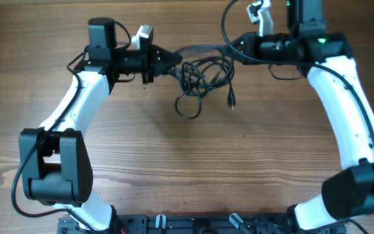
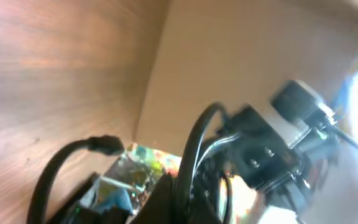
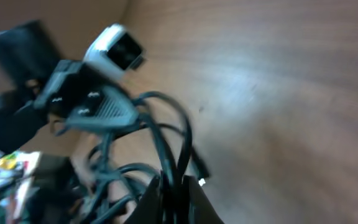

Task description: Untangle cables

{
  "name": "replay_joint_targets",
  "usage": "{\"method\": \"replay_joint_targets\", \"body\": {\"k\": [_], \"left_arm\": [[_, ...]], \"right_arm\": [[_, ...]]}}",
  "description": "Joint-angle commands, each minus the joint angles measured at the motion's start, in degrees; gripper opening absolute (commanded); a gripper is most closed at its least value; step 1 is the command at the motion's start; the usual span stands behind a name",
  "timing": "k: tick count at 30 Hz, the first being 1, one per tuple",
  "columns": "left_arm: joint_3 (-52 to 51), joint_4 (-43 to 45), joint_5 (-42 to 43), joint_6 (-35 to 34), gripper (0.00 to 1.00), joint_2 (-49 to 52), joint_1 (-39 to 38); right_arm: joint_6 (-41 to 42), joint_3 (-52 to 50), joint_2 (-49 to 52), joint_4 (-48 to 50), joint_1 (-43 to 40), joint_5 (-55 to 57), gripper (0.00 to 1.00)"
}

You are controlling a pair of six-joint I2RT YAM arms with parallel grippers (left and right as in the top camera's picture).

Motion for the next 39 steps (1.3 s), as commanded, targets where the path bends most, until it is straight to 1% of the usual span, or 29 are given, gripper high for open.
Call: {"method": "replay_joint_targets", "body": {"k": [1, 3, 4, 5, 6, 9, 11, 12, 14, 15, 16, 18, 19, 20, 22, 24, 25, 26, 27, 28, 29, 32, 33, 36, 39], "left_arm": [[-0.5, -14.4, -28.0, 13.0, 0.04, 0.0, 4.7], [-0.6, -22.5, -35.5, 17.4, 0.04, 0.0, 4.7], [-0.6, -26.4, -37.9, 21.9, 0.04, 0.0, 4.7], [-0.6, -29.1, -39.2, 26.6, 0.04, 0.0, 4.7], [-0.6, -31.5, -39.9, 30.5, 0.04, 0.0, 4.7], [-0.6, -36.9, -39.6, 39.1, 0.04, 0.0, 4.6], [-0.6, -37.7, -33.9, 42.6, 0.04, 0.0, 4.6], [-0.6, -37.2, -27.7, 44.9, 0.04, 0.0, 4.6], [-0.6, -34.6, -16.3, 46.8, 0.04, 0.0, 4.6], [-0.5, -31.5, -8.8, 46.8, 0.04, 0.0, 4.6], [-0.6, -29.5, -4.2, 46.7, 0.04, 0.0, 4.6], [-0.5, -21.6, 9.8, 45.5, 0.04, 0.0, 4.6], [-0.5, -19.4, 11.2, 42.9, 0.04, 0.0, 4.5], [-0.5, -18.1, 11.1, 39.6, 0.04, 0.0, 4.6], [-0.5, -16.6, 11.1, 35.5, 0.04, 0.0, 4.6], [-0.5, -16.7, 11.2, 32.0, 0.04, 0.0, 4.6], [-0.5, -16.7, 11.2, 30.1, 0.04, 0.0, 4.6], [-0.5, -16.7, 11.1, 28.1, 0.04, 0.0, 4.6], [-0.5, -16.7, 11.2, 25.2, 0.04, 0.0, 4.6], [-0.5, -16.7, 11.4, 21.9, 0.04, 0.0, 4.6], [-0.5, -16.7, 13.1, 20.0, 0.04, 0.0, 4.6], [-0.5, -16.7, 17.2, 20.3, 0.04, 0.0, 4.6], [-0.5, -16.7, 17.3, 20.7, 0.04, 0.0, 4.6], [-0.5, -16.7, 17.3, 20.7, 0.04, 0.0, 4.6], [-0.5, -16.7, 17.3, 20.6, 0.04, 0.0, 4.6]], "right_arm": [[-3.0, 0.1, -4.1, -2.3, -9.2, -7.6, 0.04], [-4.2, 0.1, -4.1, -1.9, -12.6, -16.3, 0.04], [-4.2, 0.1, -4.1, -0.9, -14.1, -19.9, 0.04], [-4.0, 0.1, -4.1, 1.0, -15.7, -23.8, 0.04], [-2.0, 0.1, -4.1, 3.9, -17.4, -26.8, 0.04], [3.5, 0.1, -4.1, 11.1, -20.2, -27.6, 0.04], [4.9, 0.1, -4.1, 11.9, -20.4, -25.3, 0.04], [4.8, 0.1, -4.1, 11.1, -20.0, -24.5, 0.04], [4.2, 0.1, -4.1, 8.0, -18.4, -19.4, 0.04], [3.0, 0.1, -4.1, 5.7, -17.1, -16.0, 0.07], [2.5, 0.1, -4.1, 4.4, -16.3, -14.1, 0.11], [-1.6, 0.1, -4.1, 0.4, -12.1, -11.7, 0.29], [-2.8, 0.1, -4.1, -0.2, -10.3, -11.1, 0.34], [-2.8, 0.1, -4.1, -0.5, -9.1, -10.0, 0.37], [-2.8, 0.1, -4.1, -1.6, -4.0, -5.7, 0.39], [-3.2, 0.1, -4.1, -3.1, 1.6, 1.9, 0.42], [-7.0, 0.1, -4.0, -3.3, 4.3, 3.9, 0.43], [-13.0, 0.1, -3.9, -3.7, 6.8, 4.2, 0.43], [-17.4, 0.1, -3.8, -4.1, 8.5, 5.4, 0.44], [-21.6, 0.1, -3.6, -4.4, 10.9, 8.5, 0.52], [-25.4, 0.1, -3.0, -4.4, 13.4, 10.8, 0.56], [-31.9, 0.1, 0.1, -4.1, 17.3, 10.9, 0.57], [-33.0, 0.1, 2.1, -3.1, 18.5, 10.9, 0.53], [-33.0, 0.1, 4.6, -1.1, 18.6, 10.9, 0.51], [-38.0, 0.1, 5.0, -1.0, 18.9, 9.4, 0.52]]}}
